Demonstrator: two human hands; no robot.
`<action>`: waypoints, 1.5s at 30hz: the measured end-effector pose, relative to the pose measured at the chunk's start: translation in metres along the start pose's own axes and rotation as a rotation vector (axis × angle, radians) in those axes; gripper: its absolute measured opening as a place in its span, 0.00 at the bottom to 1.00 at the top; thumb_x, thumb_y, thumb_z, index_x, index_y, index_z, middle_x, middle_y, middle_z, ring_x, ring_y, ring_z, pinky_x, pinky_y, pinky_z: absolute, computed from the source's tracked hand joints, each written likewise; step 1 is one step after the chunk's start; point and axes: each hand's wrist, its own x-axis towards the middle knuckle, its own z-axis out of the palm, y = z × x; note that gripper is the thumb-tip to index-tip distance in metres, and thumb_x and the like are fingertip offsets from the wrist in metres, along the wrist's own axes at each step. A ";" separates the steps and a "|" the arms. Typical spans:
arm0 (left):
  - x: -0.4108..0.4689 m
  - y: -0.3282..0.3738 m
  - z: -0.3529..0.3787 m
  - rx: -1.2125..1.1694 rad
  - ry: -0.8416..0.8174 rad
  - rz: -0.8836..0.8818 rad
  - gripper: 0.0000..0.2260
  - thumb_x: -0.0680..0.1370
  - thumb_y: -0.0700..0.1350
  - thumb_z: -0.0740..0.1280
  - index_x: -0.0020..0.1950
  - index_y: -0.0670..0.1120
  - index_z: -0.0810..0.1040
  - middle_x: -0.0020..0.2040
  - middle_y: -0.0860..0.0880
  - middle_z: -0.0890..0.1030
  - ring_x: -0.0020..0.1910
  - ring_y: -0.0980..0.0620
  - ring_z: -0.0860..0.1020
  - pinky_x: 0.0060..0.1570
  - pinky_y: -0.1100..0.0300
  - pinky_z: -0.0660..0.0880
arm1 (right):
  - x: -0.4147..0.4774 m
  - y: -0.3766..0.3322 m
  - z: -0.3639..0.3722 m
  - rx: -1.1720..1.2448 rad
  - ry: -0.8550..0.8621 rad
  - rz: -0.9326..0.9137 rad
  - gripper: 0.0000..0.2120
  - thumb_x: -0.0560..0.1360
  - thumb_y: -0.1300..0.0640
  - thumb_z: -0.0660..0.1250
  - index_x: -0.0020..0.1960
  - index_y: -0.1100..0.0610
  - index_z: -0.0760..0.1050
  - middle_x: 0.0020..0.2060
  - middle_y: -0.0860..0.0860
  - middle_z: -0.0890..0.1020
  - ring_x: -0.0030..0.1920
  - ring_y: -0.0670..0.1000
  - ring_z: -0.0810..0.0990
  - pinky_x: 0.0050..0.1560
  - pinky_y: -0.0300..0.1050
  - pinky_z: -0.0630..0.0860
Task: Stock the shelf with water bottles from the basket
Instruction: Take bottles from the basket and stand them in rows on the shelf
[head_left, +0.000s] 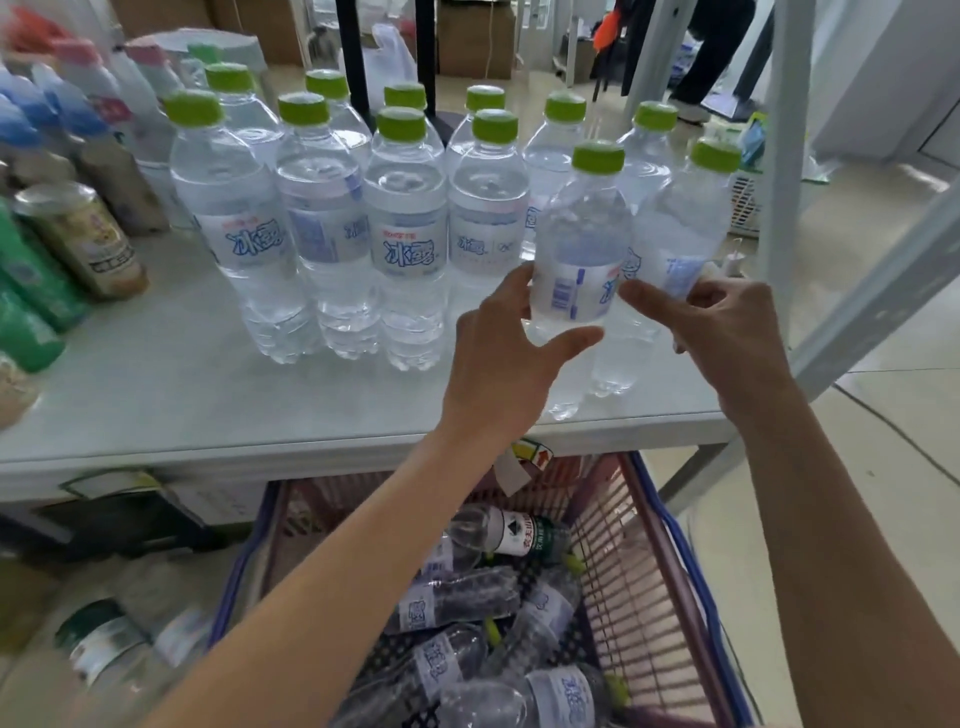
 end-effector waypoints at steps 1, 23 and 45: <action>-0.001 -0.001 0.003 0.012 0.014 0.013 0.27 0.72 0.55 0.77 0.68 0.51 0.76 0.56 0.58 0.84 0.51 0.60 0.81 0.51 0.58 0.80 | 0.001 0.001 -0.002 0.008 0.004 0.008 0.17 0.60 0.36 0.82 0.34 0.49 0.84 0.26 0.51 0.77 0.29 0.49 0.68 0.35 0.48 0.67; -0.005 -0.056 0.040 0.278 0.046 0.141 0.16 0.77 0.54 0.72 0.43 0.47 0.68 0.43 0.50 0.70 0.33 0.55 0.68 0.35 0.69 0.67 | -0.001 0.054 0.006 0.002 -0.270 0.145 0.32 0.63 0.55 0.84 0.63 0.50 0.75 0.31 0.47 0.83 0.32 0.43 0.79 0.35 0.34 0.75; -0.031 -0.073 0.007 0.208 -0.102 0.274 0.06 0.74 0.35 0.68 0.49 0.43 0.77 0.48 0.49 0.75 0.43 0.54 0.76 0.44 0.63 0.76 | -0.013 0.058 0.009 -0.475 -0.202 -0.027 0.22 0.67 0.46 0.82 0.50 0.57 0.77 0.34 0.47 0.78 0.32 0.45 0.75 0.37 0.38 0.73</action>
